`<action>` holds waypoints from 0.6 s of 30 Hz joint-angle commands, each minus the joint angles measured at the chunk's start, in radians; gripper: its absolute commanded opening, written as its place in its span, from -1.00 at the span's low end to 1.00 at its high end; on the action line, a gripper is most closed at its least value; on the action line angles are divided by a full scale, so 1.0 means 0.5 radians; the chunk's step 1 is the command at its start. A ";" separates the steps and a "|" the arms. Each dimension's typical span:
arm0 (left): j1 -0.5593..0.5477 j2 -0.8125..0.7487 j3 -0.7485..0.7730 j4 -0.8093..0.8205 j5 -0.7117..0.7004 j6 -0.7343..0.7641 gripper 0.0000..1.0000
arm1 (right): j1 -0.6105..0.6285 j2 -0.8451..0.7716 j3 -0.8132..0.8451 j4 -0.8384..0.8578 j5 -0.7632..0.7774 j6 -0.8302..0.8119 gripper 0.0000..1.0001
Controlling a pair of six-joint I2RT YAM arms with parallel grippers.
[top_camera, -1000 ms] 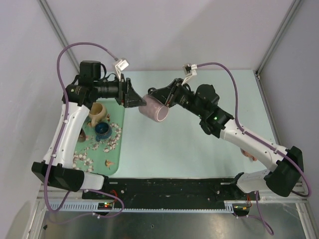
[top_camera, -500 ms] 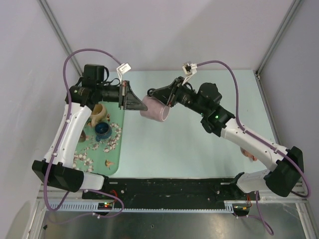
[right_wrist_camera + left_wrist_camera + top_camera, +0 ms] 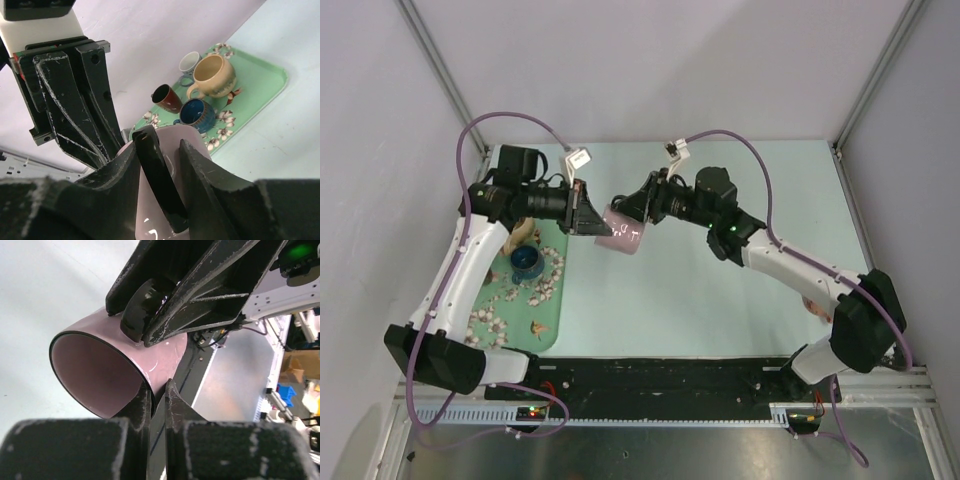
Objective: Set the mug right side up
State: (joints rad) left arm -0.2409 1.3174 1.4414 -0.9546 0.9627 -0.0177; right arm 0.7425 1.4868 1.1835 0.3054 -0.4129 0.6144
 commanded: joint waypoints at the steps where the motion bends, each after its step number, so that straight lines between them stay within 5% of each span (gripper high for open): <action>1: -0.002 -0.034 0.018 0.148 -0.298 0.235 -1.00 | -0.034 0.071 0.012 0.131 -0.306 0.056 -0.01; 4: -0.002 -0.042 -0.072 0.146 -0.488 0.357 -1.00 | -0.082 0.090 0.007 -0.005 -0.361 -0.032 0.65; 6: -0.003 -0.045 -0.150 0.141 -0.610 0.432 -1.00 | -0.100 0.087 0.005 -0.088 -0.364 -0.090 0.91; 12: -0.001 -0.074 -0.298 0.051 -1.108 0.608 -1.00 | -0.142 0.062 0.005 -0.283 -0.209 -0.188 0.99; 18: -0.003 -0.225 -0.261 -0.624 -1.635 0.980 -1.00 | -0.127 -0.094 0.007 -0.559 0.056 -0.392 0.99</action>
State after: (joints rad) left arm -0.2436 1.3045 1.2697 -1.0557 0.3511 0.3061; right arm 0.6765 1.5234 1.1770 0.1123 -0.4725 0.5072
